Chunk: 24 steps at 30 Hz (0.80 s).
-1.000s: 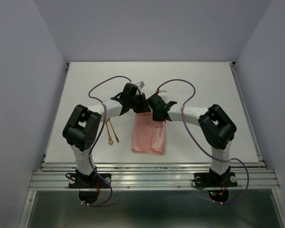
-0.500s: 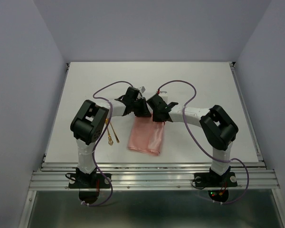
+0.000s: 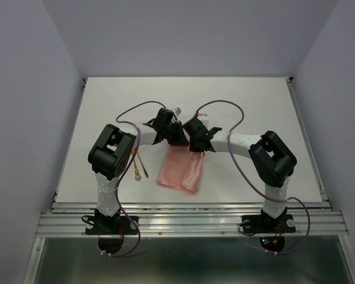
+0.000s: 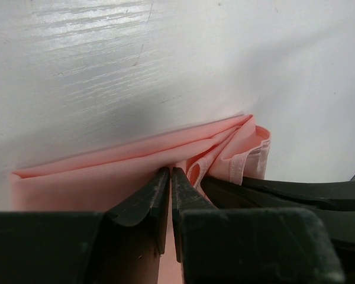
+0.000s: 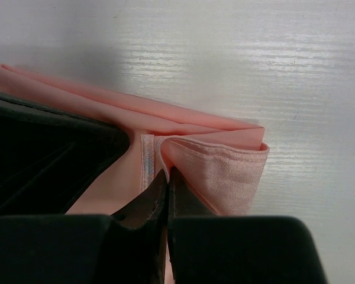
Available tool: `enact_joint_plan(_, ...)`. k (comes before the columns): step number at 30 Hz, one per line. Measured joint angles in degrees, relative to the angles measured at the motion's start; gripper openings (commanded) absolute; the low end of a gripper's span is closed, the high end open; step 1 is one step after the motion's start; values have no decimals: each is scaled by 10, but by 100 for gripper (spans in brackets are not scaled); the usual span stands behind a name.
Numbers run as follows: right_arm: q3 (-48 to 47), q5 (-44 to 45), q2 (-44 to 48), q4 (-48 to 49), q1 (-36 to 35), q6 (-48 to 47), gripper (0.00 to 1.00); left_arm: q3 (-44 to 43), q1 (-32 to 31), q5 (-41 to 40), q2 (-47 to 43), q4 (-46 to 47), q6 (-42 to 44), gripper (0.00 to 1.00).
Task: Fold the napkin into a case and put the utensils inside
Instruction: Fold the 2/3-rectangle-folded napkin at the center of the board.
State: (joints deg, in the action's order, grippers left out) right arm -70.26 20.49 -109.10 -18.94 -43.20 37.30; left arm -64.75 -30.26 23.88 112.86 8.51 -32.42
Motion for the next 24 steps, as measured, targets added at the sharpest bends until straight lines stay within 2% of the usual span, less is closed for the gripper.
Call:
enact_joint_plan(15,0,1,-1,1,0,2,1,2,0,4,1,10,-4,19)
enact_joint_plan(19,4,1,-1,9,0,5,1,5,0,-10,-19,-22,-4,22)
enact_joint_plan(20,5,1,-1,12,0,6,1,5,-1,-14,-24,-29,-4,27)
enact_joint_plan(24,7,2,-1,21,0,9,1,5,0,-37,-70,-68,-2,28)
